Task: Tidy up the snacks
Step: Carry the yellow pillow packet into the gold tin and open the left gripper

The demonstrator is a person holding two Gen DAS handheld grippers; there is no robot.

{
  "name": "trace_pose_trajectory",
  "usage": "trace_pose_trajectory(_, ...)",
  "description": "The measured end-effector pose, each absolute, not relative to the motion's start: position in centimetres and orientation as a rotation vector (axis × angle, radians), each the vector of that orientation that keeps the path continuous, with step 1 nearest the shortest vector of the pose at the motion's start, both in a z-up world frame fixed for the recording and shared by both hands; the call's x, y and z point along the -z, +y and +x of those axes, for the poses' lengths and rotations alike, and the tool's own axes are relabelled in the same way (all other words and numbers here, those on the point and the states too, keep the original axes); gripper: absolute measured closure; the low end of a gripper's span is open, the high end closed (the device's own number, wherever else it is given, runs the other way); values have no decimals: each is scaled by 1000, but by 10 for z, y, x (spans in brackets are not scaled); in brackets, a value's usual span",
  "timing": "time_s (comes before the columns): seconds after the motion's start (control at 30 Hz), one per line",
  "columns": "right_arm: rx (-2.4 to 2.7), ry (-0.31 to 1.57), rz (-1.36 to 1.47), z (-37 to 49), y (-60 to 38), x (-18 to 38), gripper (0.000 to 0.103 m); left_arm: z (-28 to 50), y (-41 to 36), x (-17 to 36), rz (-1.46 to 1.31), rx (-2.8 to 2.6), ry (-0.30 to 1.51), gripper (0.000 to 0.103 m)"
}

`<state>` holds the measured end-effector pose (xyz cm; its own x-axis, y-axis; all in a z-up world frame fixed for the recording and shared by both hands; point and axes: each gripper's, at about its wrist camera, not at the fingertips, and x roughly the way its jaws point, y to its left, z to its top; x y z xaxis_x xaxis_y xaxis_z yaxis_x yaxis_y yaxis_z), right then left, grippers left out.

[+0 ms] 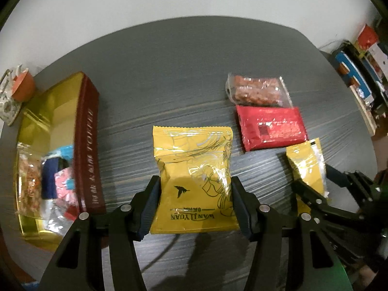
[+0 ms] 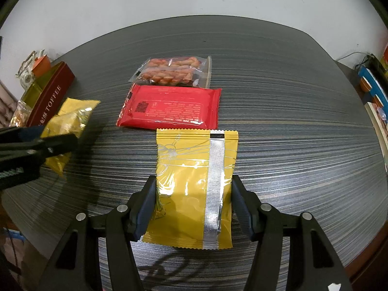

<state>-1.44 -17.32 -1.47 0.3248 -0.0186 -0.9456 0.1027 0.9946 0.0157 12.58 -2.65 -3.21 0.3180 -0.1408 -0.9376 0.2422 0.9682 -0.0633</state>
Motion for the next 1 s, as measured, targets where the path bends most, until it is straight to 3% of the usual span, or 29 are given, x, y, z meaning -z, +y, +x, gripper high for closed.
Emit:
trace_pose_trajectory(0.5, 74, 1230, 68, -15, -166, 18, 47, 118, 61, -26, 23, 141, 1121, 46)
trace_pose_trajectory(1.0, 77, 1225, 55, -13, -161, 25, 47, 106, 167, -4, -46, -74, 1162, 46)
